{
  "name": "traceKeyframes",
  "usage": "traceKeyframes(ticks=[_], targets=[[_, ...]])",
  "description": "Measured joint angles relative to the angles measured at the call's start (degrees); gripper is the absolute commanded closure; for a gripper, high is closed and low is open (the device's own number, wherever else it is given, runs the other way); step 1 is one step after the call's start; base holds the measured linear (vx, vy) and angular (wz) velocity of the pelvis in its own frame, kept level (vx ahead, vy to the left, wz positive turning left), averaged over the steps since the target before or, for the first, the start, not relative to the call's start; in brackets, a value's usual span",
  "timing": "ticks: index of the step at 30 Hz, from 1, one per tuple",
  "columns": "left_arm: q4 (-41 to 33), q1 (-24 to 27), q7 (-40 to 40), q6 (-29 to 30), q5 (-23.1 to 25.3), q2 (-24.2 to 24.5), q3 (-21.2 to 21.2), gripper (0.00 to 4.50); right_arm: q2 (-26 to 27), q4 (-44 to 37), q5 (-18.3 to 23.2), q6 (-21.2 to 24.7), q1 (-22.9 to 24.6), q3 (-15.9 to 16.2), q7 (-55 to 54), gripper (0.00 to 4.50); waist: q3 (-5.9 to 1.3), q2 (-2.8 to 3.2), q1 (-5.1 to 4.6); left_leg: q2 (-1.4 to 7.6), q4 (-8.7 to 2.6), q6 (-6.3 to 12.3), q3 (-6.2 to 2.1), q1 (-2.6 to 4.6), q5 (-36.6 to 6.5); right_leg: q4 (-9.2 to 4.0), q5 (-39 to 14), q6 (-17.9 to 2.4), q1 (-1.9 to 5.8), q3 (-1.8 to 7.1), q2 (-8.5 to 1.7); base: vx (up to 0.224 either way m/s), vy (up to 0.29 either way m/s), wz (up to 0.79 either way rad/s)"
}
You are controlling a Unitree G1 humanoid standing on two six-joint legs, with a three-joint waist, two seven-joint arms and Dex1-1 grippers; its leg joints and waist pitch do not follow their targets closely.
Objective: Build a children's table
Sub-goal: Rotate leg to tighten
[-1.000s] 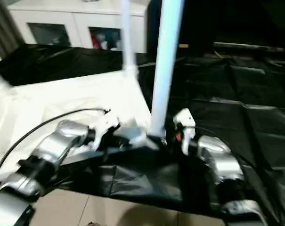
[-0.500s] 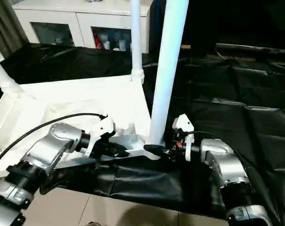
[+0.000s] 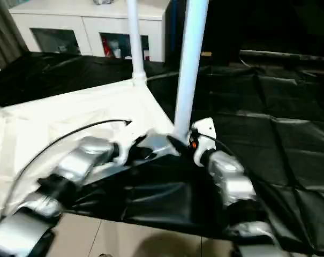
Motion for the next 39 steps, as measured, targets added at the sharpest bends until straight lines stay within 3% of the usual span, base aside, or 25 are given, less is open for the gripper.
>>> traceKeyframes(ticks=[3,4,10,17,25,27,39], targets=[[0.99,-0.39,0.27,-0.96,0.28,-0.07,0.05,4.5,0.82,1.09,-0.36,-0.89,-0.62,-0.11,-1.33,1.78,-0.02,0.03,-0.03,0.0,0.0,0.0,0.0,0.0,0.0,-0.02,0.0,0.0,0.0,0.0,0.0,0.0,0.0,0.0],[1.0,-0.39,0.21,-0.99,0.3,-0.07,0.05,4.5,0.83,1.22,-0.34,-1.1,-0.61,-0.13,-1.21,1.22,-0.02,0.03,-0.03,0.0,0.0,0.0,0.0,0.0,0.0,-0.02,0.0,0.0,0.01,0.0,0.0,0.0,0.0,0.0],[1.27,-0.38,-2.27,-2.0,0.39,0.78,0.09,4.5,-0.68,1.24,0.12,-1.56,-0.37,-0.24,4.6,0.62,-0.01,0.01,0.02,0.01,-0.03,0.01,0.0,0.0,0.0,-0.02,-0.02,0.03,-0.01,-0.02,0.0,0.0,0.0,0.0],[-5.8,3.78,-13.76,-2.71,-1.31,7.05,-1.7,4.5,-9.75,-5.12,2.79,2.16,3.33,3.81,25.32,0.62,0.07,-0.1,0.2,0.1,-0.06,0.03,-0.01,-0.1,0.01,0.0,-0.16,0.25,-0.09,-0.06,0.05,0.0,0.0,0.0],[-12.86,7.35,-23.21,-0.89,-2.71,11.52,-3.89,4.5,-15.83,-10.59,4.67,6.77,4.93,7.83,39.23,0.62,0.09,-0.12,1.6,0.1,0.0,0.02,0.03,-0.12,0.0,0.0,-0.16,0.24,-0.05,-0.04,0.03,0.0,0.0,0.0],[-13.64,7.67,-24.27,-0.47,-2.86,12.09,-4.18,4.5,-16.79,-11.23,4.85,7.24,5.11,8.37,40.93,0.62,0.1,-0.14,1.65,0.1,0.0,0.02,0.03,-0.12,0.0,-0.01,-0.16,0.24,-0.05,-0.04,0.02,0.0,0.0,0.0],[-14.81,8.33,-24.05,0.31,-3.32,12.11,-4.34,4.5,-15.58,-13.48,5.62,9.79,6.48,8.08,40.4,1.67,0.09,-0.13,1.61,0.1,-0.01,0.01,0.02,-0.11,0.0,0.01,-0.16,0.24,-0.05,-0.05,0.03,0.0,0.0,0.0]])
